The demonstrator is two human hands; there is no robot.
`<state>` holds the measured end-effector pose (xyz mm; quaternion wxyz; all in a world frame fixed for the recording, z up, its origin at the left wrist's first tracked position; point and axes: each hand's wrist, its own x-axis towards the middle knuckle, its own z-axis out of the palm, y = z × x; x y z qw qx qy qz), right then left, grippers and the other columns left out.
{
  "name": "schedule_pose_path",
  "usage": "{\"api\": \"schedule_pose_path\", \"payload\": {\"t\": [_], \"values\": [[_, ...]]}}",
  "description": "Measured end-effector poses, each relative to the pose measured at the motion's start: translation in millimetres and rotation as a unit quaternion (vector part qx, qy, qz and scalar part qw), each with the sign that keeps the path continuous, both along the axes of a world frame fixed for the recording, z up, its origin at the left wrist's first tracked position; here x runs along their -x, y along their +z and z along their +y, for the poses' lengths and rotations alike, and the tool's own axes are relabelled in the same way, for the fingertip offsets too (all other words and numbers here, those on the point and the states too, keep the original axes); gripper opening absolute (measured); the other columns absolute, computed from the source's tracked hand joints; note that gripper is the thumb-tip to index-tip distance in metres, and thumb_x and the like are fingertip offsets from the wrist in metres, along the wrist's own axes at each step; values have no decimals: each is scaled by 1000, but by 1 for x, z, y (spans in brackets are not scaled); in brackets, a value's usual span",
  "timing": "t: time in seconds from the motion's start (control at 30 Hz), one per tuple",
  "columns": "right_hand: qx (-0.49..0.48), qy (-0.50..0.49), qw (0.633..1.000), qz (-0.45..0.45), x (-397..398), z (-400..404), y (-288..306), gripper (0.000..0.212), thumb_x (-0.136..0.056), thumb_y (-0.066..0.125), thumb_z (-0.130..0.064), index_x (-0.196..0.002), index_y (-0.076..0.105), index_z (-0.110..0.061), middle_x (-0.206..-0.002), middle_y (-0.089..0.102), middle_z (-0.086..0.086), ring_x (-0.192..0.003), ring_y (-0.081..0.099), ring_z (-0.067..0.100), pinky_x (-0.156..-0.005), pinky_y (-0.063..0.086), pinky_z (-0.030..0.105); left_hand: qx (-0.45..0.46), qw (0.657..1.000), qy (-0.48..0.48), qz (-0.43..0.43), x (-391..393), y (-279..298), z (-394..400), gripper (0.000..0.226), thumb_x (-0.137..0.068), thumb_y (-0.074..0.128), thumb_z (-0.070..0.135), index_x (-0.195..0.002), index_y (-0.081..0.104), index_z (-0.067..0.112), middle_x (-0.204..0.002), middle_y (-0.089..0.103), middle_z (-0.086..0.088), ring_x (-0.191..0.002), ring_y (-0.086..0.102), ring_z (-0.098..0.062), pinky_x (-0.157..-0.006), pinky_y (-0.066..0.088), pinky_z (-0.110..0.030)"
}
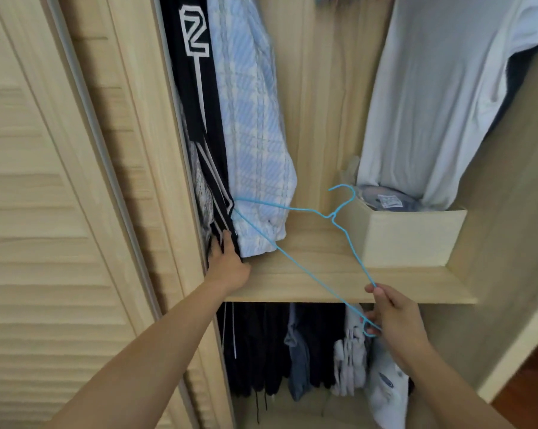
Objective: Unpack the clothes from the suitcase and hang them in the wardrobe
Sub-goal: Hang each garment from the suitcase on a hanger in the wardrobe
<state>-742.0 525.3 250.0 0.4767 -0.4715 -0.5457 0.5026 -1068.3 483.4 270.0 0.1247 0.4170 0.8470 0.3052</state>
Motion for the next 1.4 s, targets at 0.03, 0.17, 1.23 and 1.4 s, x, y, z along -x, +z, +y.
{"api": "schedule_pose_path", "payload": {"t": [0.03, 0.17, 1.23, 1.4], "values": [[3, -1, 1000, -3, -2, -4, -1, 22, -106, 46, -15, -102, 67, -7, -60, 54, 11, -49, 54, 22, -44, 47, 30, 17, 1000, 2, 7, 1, 1, 1, 100, -94, 59, 24, -160, -17, 21, -168, -17, -13, -156, 1, -34, -126, 11, -41], [2, 0, 1000, 1, -17, -18, 5, 23, -106, 46, -12, -102, 67, -5, -61, 51, 1, -47, 52, 21, -44, 49, 30, 53, 997, 65, 6, -23, 10, -5, 93, -95, 55, 25, -161, -9, 10, -164, 2, -17, -150, 15, -37, -121, 23, -44], [416, -335, 838, 110, -612, -417, -247, 12, -98, 58, -7, -109, 62, -7, -81, 66, 9, -69, 60, 17, -66, 45, 25, 443, 718, -346, -410, -809, -262, -187, 19, -109, 36, 10, -93, 47, 13, -78, 62, -14, -69, 70, -31, -62, 56, -36], [394, -563, 705, 175, -677, -401, -247, 22, -104, 49, -24, -96, 63, -8, -69, 57, 6, -58, 51, 15, -59, 45, 25, 530, 619, -487, -314, -855, -284, -218, 12, -101, 54, 20, -93, 55, 12, -87, 68, -24, -81, 72, -43, -66, 61, -47]]}}
